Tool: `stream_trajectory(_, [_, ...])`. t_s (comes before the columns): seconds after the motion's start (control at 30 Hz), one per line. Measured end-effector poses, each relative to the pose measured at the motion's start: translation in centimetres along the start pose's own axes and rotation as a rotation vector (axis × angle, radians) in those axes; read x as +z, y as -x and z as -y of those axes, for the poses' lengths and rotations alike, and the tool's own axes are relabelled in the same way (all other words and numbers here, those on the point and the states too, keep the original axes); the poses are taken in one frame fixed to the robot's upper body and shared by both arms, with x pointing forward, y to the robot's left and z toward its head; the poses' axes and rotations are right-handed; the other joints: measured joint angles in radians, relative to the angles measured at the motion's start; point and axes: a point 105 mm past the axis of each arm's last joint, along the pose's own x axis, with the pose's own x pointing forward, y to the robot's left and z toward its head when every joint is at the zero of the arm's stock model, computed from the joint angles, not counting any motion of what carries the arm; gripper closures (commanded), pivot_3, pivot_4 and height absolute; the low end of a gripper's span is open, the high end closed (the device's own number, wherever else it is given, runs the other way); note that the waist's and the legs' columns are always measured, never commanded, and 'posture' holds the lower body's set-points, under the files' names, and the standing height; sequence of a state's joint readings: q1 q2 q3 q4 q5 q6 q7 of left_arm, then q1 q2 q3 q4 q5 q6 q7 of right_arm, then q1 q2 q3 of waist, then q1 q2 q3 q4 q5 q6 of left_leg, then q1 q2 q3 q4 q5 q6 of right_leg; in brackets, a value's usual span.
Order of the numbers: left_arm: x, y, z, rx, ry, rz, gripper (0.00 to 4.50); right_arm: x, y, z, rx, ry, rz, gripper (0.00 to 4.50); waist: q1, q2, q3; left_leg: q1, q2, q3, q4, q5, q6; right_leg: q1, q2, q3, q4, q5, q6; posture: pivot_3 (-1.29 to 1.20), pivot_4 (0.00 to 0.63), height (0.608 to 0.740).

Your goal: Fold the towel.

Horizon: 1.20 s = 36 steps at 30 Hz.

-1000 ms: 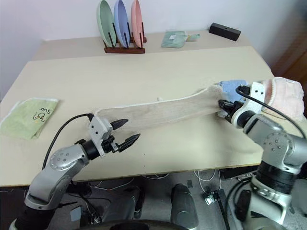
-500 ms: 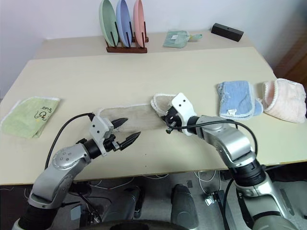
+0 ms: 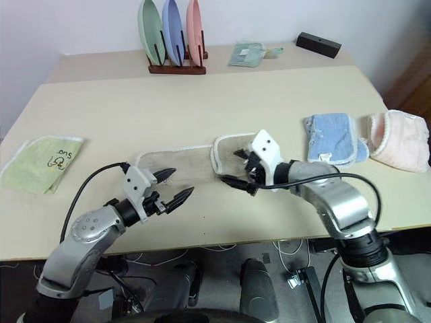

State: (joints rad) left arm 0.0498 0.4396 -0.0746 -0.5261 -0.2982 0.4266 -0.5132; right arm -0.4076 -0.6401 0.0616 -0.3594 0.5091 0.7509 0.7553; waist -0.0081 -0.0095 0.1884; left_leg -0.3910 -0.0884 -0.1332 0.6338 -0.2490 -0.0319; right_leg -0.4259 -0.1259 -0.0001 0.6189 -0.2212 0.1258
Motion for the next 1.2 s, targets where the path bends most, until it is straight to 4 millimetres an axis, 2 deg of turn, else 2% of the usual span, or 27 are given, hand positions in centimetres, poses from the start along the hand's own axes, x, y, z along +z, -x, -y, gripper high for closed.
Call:
stream_trajectory(0.07, [0.0,0.2,-0.4,0.034,0.028,0.01,0.74,0.9,0.4,1.5,-0.062,-0.012,0.043,2.01,-0.003,0.0,0.0,0.001,0.0,0.0,0.0,0.0,0.0,0.0,0.001,0.0,0.0,0.0,-0.001,0.0,0.15,0.74])
stream_trajectory(0.1, [-0.1,0.3,-0.6,0.047,0.042,0.01,0.74,1.0,0.4,2.4,-0.099,-0.015,0.044,2.62,-0.004,0.0,0.0,0.001,0.0,0.0,0.0,0.0,0.0,0.0,0.001,0.0,0.0,0.001,-0.001,0.0,0.15,0.74])
stream_trajectory(0.2, [-0.7,0.5,-0.5,0.072,0.086,-0.005,0.74,-0.5,-0.5,4.3,-0.176,-0.016,0.007,4.09,-0.002,0.0,0.0,0.001,0.0,0.001,-0.001,0.0,0.0,0.0,0.001,0.0,0.0,0.001,-0.001,0.0,0.15,0.74])
stream_trajectory(0.23, [-0.9,0.5,-0.5,0.081,0.1,-0.008,0.74,-0.9,-1.1,4.8,-0.199,-0.022,0.006,4.45,-0.004,0.0,0.0,0.001,0.0,0.001,-0.001,0.0,0.0,0.0,0.001,0.0,0.0,0.001,-0.001,0.0,0.15,0.74])
stream_trajectory(0.33, [-1.6,0.9,-0.4,0.108,0.141,-0.025,0.74,-3.0,-2.9,5.8,-0.237,-0.018,-0.032,4.45,-0.005,0.0,0.0,0.001,0.0,0.001,-0.001,0.0,0.0,0.0,0.001,0.0,0.0,0.001,-0.001,0.0,0.15,0.74])
stream_trajectory(0.47, [-2.7,1.9,-0.4,0.159,0.178,-0.063,0.74,-6.2,-4.8,5.2,-0.196,0.02,-0.115,4.45,-0.004,0.0,0.0,0.001,0.0,0.001,-0.001,0.0,0.0,0.0,0.001,0.0,0.0,0.001,-0.001,0.0,0.15,0.74])
stream_trajectory(0.57, [-3.7,2.7,-0.3,0.204,0.219,-0.097,0.74,-6.3,-5.2,4.7,-0.166,0.098,-0.115,4.45,-0.004,-0.001,-0.001,0.001,0.0,0.0,-0.001,0.0,0.0,0.0,0.001,0.001,0.0,0.001,-0.001,0.0,0.15,0.74])
stream_trajectory(0.67, [-3.3,3.4,-0.5,0.253,0.261,-0.077,0.74,-6.2,-5.1,4.6,-0.149,0.131,-0.106,4.45,-0.005,-0.001,-0.001,0.002,0.0,0.0,-0.001,0.0,0.0,0.0,0.002,0.001,0.0,0.001,-0.001,0.0,0.15,0.74])
stream_trajectory(0.73, [-3.0,3.9,-0.6,0.289,0.318,-0.048,0.74,-5.7,-4.9,4.6,-0.135,0.115,-0.08,3.95,-0.005,-0.001,-0.001,0.001,0.001,-0.001,-0.001,0.0,0.0,0.0,0.002,0.001,0.0,0.001,-0.001,0.0,0.15,0.74])
stream_trajectory(0.8, [-3.0,4.6,-0.6,0.329,0.404,-0.031,0.21,-4.2,-4.6,4.4,-0.101,0.121,-0.027,3.21,-0.005,0.0,-0.001,0.001,0.001,-0.001,-0.001,0.0,0.0,0.0,0.002,0.001,0.0,0.001,-0.001,0.0,0.15,0.74])
stream_trajectory(0.83, [-3.3,4.9,-0.6,0.348,0.45,-0.036,0.0,-3.1,-4.4,4.3,-0.078,0.151,-0.004,2.72,-0.004,0.0,0.0,0.001,0.001,-0.001,-0.001,0.0,0.0,0.0,0.002,0.001,0.0,0.001,-0.001,0.0,0.15,0.74])
stream_trajectory(0.9, [-4.0,5.4,-0.8,0.396,0.555,-0.04,0.0,-0.8,-3.8,3.8,-0.031,0.222,0.043,1.66,-0.003,0.0,-0.001,0.001,0.001,-0.001,-0.001,0.0,0.0,0.0,0.002,0.001,0.0,0.001,-0.001,0.0,0.15,0.74])
stream_trajectory(1.0, [-4.0,5.7,-1.1,0.453,0.728,0.015,0.0,1.6,-3.2,2.3,0.054,0.29,0.092,0.09,0.0,-0.001,-0.001,0.001,0.001,-0.002,0.0,0.0,0.0,0.001,0.002,0.001,-0.001,0.001,-0.001,0.0,0.15,0.74])
stream_trajectory(1.2, [-3.6,4.6,-2.3,0.513,0.927,0.063,0.0,2.8,-2.9,-0.2,0.17,0.31,0.123,0.04,0.014,-0.001,-0.001,0.002,0.001,-0.002,0.001,0.0,-0.001,0.002,0.001,0.0,0.0,0.001,-0.002,0.0,0.15,0.74])
